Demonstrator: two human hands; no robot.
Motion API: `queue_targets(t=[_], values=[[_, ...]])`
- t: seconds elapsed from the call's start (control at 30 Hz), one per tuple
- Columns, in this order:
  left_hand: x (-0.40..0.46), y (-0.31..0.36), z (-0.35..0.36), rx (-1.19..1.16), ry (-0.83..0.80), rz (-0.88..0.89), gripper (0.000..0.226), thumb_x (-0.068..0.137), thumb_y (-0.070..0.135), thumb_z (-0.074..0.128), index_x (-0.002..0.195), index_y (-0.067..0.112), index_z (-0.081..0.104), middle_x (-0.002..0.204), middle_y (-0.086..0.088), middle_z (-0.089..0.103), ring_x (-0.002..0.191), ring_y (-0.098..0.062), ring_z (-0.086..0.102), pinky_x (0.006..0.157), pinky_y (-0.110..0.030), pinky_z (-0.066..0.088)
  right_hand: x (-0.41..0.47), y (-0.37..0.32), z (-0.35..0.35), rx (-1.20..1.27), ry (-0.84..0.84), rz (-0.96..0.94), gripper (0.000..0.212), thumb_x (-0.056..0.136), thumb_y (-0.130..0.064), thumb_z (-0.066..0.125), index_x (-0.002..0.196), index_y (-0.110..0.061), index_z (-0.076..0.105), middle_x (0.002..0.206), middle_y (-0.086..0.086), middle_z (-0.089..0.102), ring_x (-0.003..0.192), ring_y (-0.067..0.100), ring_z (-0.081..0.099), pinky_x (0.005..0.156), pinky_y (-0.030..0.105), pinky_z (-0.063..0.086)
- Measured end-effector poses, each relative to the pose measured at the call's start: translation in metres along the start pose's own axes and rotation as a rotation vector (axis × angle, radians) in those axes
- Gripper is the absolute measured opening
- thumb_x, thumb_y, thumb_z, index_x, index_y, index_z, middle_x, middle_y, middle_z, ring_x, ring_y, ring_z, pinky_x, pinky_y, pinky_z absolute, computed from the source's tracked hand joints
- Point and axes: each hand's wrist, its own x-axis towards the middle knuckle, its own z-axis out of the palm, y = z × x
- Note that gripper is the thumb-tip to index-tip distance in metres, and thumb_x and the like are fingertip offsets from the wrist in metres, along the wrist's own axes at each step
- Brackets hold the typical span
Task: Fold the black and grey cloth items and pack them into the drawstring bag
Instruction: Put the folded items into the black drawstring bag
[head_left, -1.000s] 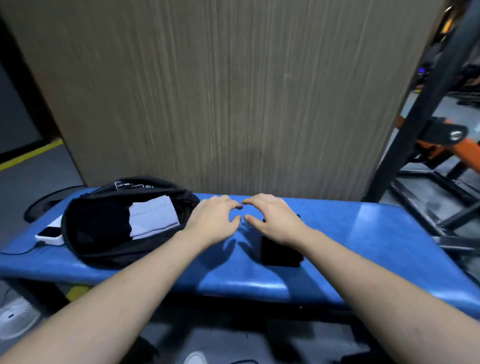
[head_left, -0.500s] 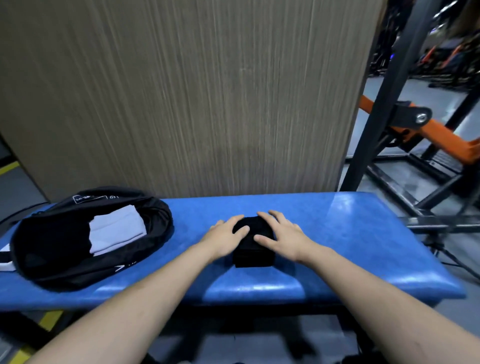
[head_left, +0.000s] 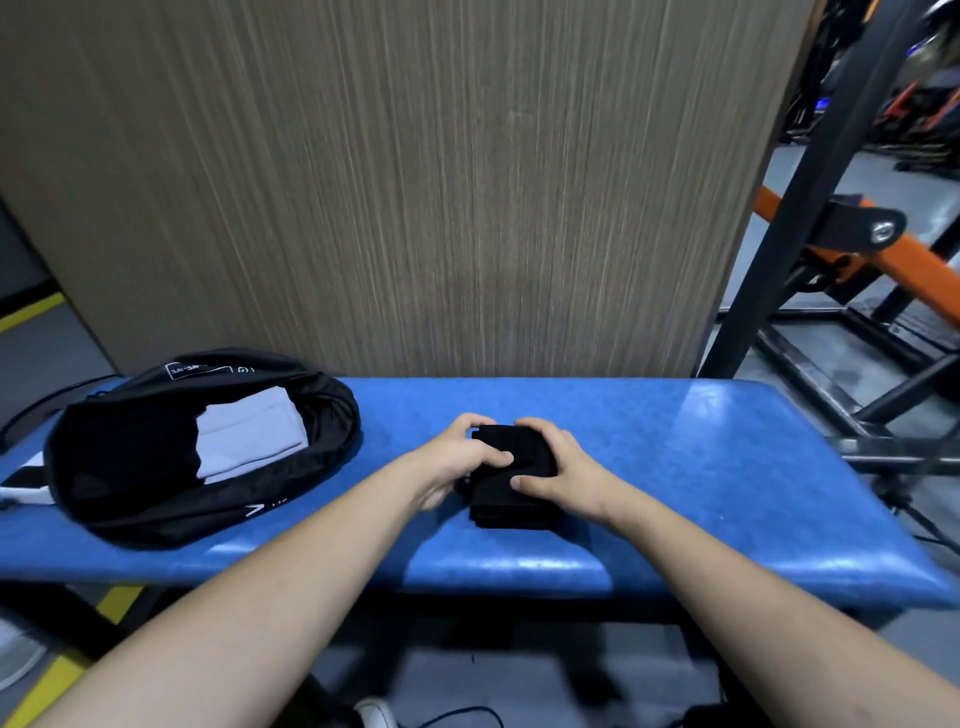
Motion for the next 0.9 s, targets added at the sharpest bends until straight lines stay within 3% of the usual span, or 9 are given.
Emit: queue_targets(t=[0.2,0.3,0.4,0.47,0.53,0.7,0.77,0.83,0.9], values=[[-0.028,-0.009,-0.001,-0.093,0.027,0.106,0.045,0.088,0.008,0.068,0.124,0.028,0.052,0.097,-0.006,0.065,0.068,-0.016,0.057,0.057,-0.024,0.043,-0.018,-0.019,0.006,0.075,0.059,-0.082,0.064,0.083,-0.012,0.075,0.134,-0.037,0.046,0.127,0.005,0.041,0.11,0.002,0.05,0.103,0.024,0.044],[-0.038,-0.013,-0.012,-0.089,0.081,0.214,0.06,0.088,0.009,0.069,0.134,0.042,0.048,0.115,-0.009,0.059,0.091,-0.023,0.065,0.069,-0.026,0.055,-0.02,-0.035,0.014,0.081,0.069,-0.112,0.064,0.086,-0.013,0.072,0.136,-0.042,0.045,0.127,0.005,0.044,0.105,0.005,0.051,0.099,0.022,0.044],[-0.053,-0.012,-0.033,0.026,0.207,0.354,0.053,0.094,0.024,0.064,0.136,0.051,0.046,0.128,-0.002,0.044,0.095,-0.013,0.061,0.075,-0.031,0.055,-0.012,-0.056,0.029,0.137,0.132,-0.143,0.068,0.085,-0.021,0.072,0.137,-0.053,0.041,0.132,0.0,0.047,0.117,0.014,0.053,0.106,0.035,0.045],[-0.063,-0.011,-0.052,0.075,0.255,0.424,0.043,0.096,0.029,0.058,0.131,0.052,0.052,0.13,0.001,0.046,0.094,-0.003,0.058,0.071,-0.024,0.054,-0.003,-0.072,0.041,0.186,0.149,-0.17,0.068,0.084,-0.026,0.071,0.135,-0.059,0.041,0.135,-0.005,0.048,0.124,0.021,0.054,0.106,0.046,0.046],[-0.073,-0.013,-0.074,0.065,0.278,0.458,0.037,0.093,0.03,0.058,0.123,0.052,0.059,0.132,0.001,0.054,0.104,-0.004,0.06,0.082,-0.026,0.057,0.006,-0.091,0.054,0.203,0.142,-0.194,0.064,0.084,-0.026,0.07,0.133,-0.059,0.043,0.136,-0.007,0.048,0.122,0.025,0.056,0.103,0.05,0.048],[-0.097,-0.026,-0.138,0.014,0.444,0.474,0.035,0.098,0.011,0.055,0.126,0.031,0.062,0.116,0.009,0.06,0.095,0.021,0.052,0.075,0.001,0.039,0.038,-0.141,0.1,0.21,0.084,-0.275,0.05,0.089,-0.018,0.065,0.126,-0.049,0.051,0.131,-0.013,0.055,0.114,0.023,0.058,0.103,0.053,0.047],[-0.103,-0.033,-0.165,-0.018,0.492,0.459,0.033,0.098,0.014,0.055,0.124,0.033,0.063,0.117,0.008,0.059,0.102,0.018,0.053,0.083,-0.004,0.043,0.053,-0.161,0.122,0.202,0.056,-0.284,0.044,0.087,-0.027,0.066,0.123,-0.048,0.053,0.128,-0.007,0.058,0.111,0.023,0.059,0.101,0.053,0.048],[-0.106,-0.037,-0.192,-0.041,0.55,0.448,0.032,0.097,0.017,0.056,0.121,0.036,0.064,0.123,0.003,0.057,0.111,-0.003,0.056,0.093,-0.023,0.047,0.07,-0.179,0.142,0.195,0.026,-0.298,0.045,0.08,-0.04,0.065,0.122,-0.047,0.054,0.128,-0.001,0.057,0.113,0.026,0.06,0.1,0.053,0.049],[-0.109,-0.038,-0.219,-0.01,0.604,0.456,0.031,0.098,0.015,0.056,0.123,0.031,0.064,0.12,0.004,0.055,0.109,-0.002,0.052,0.092,-0.021,0.043,0.09,-0.195,0.159,0.19,-0.002,-0.319,0.045,0.077,-0.044,0.063,0.121,-0.048,0.054,0.13,0.0,0.056,0.117,0.022,0.059,0.103,0.051,0.048]])
